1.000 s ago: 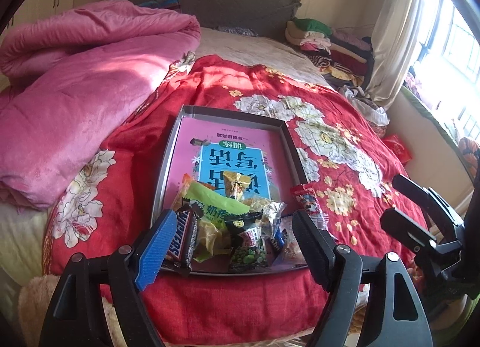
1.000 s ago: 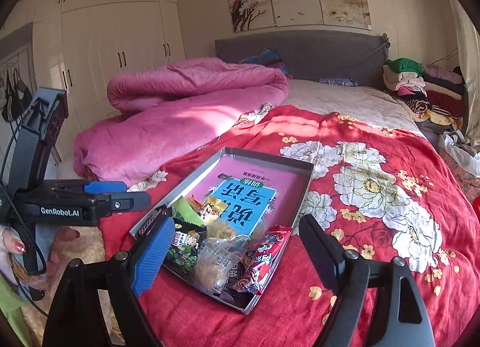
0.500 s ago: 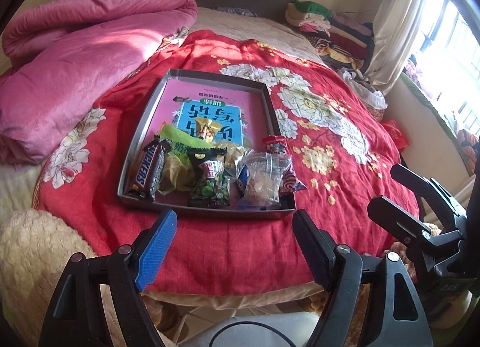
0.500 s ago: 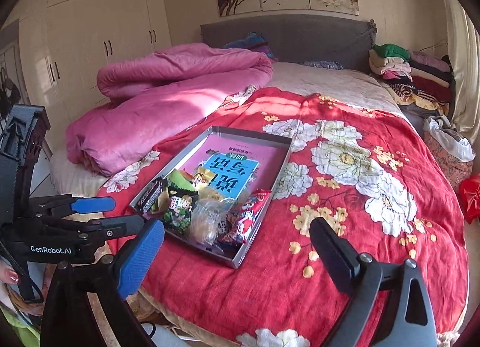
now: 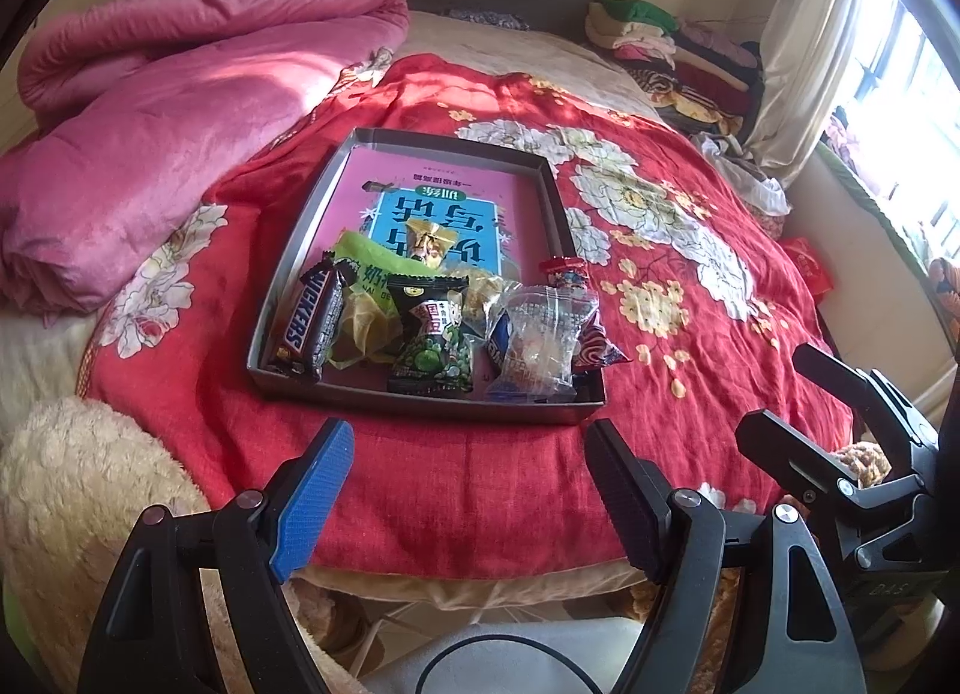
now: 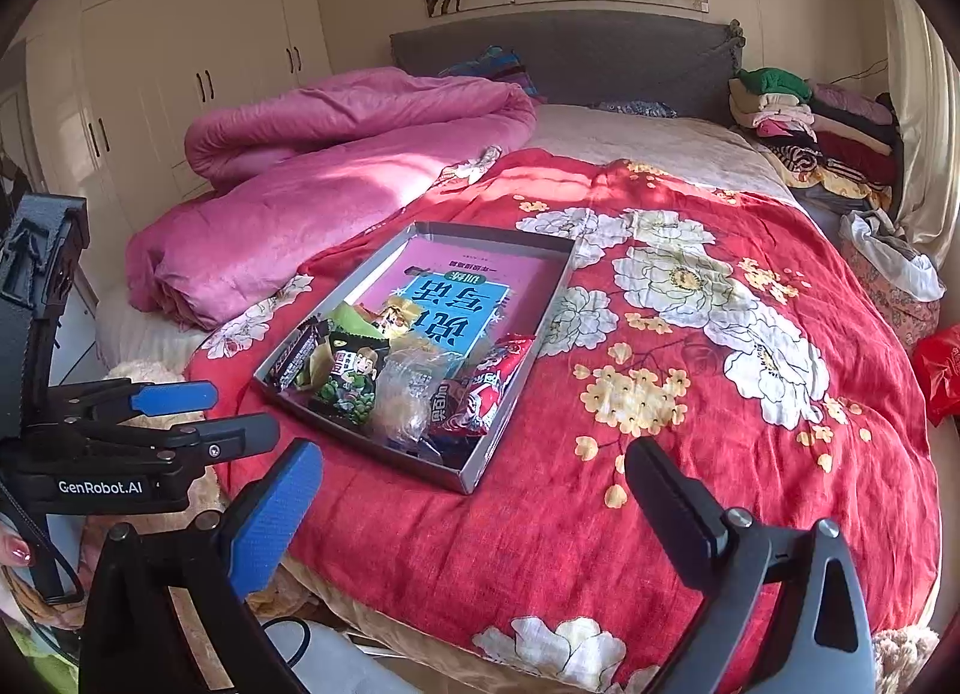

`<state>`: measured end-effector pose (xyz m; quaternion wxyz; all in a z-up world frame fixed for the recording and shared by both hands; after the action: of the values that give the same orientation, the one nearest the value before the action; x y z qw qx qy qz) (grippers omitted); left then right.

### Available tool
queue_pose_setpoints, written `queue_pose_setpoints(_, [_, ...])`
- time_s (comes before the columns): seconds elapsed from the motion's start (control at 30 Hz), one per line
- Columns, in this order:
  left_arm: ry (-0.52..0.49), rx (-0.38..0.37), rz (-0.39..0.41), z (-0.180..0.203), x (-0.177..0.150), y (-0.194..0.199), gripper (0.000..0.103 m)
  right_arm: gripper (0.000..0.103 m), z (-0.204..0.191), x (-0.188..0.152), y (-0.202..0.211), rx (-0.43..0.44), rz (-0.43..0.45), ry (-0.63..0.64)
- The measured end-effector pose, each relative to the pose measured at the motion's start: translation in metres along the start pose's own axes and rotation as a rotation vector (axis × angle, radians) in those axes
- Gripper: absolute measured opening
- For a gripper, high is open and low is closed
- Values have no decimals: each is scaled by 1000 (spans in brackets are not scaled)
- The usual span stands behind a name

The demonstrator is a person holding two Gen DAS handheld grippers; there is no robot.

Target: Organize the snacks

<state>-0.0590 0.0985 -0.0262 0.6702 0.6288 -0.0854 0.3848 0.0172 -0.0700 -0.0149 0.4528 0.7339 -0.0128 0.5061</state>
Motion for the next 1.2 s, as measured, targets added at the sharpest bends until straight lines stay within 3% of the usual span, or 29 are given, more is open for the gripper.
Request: queue_pose_setpoints(1.2, [-20, 47, -12, -2, 1, -3, 80, 102, -1, -4, -4, -15, -11, 9])
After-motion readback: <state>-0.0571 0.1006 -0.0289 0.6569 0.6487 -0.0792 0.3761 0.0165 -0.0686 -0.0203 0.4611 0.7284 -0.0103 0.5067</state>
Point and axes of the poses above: each gripper's, at about its wrist camera, not at the fingertips, and y roughly against the way its jaws point, z to its right, x to its top, the point moved 6 cm from there along -y, roughly the way its jaws point, and after that the axes turned 2 degrees about z, right-handed, at the moved point
